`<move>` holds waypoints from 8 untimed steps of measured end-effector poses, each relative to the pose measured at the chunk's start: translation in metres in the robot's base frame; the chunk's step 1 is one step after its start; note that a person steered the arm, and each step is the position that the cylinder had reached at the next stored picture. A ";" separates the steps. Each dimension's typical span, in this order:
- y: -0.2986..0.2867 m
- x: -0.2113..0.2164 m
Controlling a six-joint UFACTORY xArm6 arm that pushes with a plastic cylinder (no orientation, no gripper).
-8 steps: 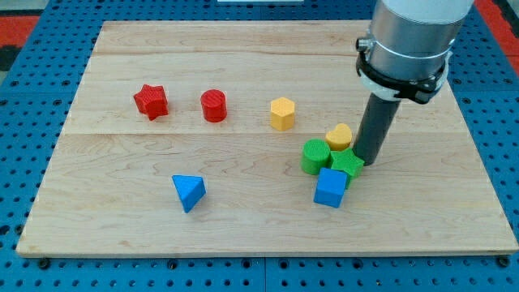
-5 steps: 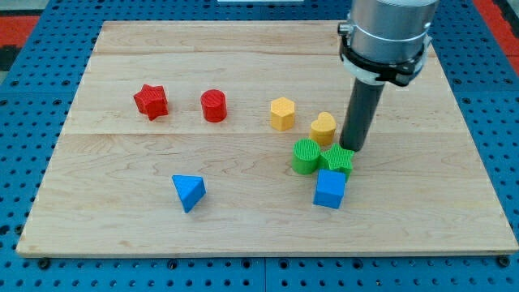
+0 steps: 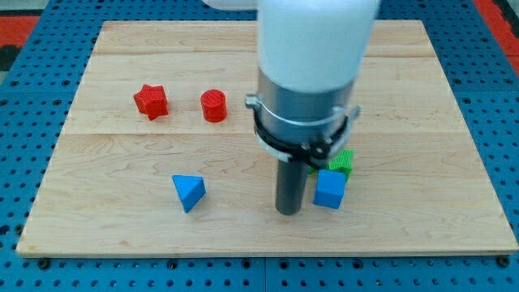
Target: Push the blue cube a bit right
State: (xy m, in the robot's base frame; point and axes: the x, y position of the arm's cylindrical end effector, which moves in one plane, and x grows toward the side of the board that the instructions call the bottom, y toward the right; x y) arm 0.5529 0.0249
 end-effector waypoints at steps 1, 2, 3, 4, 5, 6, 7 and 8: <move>-0.001 -0.027; 0.010 -0.036; 0.016 -0.025; 0.030 -0.009; 0.047 -0.009; 0.060 -0.007; 0.010 -0.002; -0.079 -0.032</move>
